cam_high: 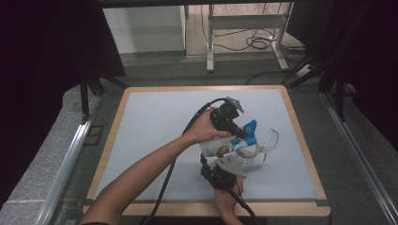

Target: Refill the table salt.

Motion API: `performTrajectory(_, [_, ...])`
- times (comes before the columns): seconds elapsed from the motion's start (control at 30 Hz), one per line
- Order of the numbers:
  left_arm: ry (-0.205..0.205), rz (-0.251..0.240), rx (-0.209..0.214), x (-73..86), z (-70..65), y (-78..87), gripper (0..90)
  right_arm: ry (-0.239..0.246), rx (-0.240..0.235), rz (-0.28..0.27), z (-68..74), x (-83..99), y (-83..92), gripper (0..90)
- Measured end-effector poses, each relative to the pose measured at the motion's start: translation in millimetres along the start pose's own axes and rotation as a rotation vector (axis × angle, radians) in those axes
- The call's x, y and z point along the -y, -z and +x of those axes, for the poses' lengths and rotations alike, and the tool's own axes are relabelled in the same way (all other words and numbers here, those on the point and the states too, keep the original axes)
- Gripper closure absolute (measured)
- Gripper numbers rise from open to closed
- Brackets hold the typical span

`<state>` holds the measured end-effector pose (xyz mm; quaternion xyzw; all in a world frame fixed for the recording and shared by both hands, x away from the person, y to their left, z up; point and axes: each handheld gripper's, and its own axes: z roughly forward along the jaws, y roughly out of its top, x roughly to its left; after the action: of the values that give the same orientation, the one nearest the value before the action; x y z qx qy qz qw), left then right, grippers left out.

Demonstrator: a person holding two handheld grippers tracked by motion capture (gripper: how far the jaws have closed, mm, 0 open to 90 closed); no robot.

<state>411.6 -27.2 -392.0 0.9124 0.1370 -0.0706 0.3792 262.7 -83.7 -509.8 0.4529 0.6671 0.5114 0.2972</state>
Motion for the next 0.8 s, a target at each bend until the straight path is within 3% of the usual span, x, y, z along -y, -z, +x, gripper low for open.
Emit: performTrajectory(0.8, [-0.014, 0.040, -0.002, -10.2, -2.8, -3.1, 90.0, -0.044, -0.016, -0.011, -0.9, -7.8, 2.1, 44.3])
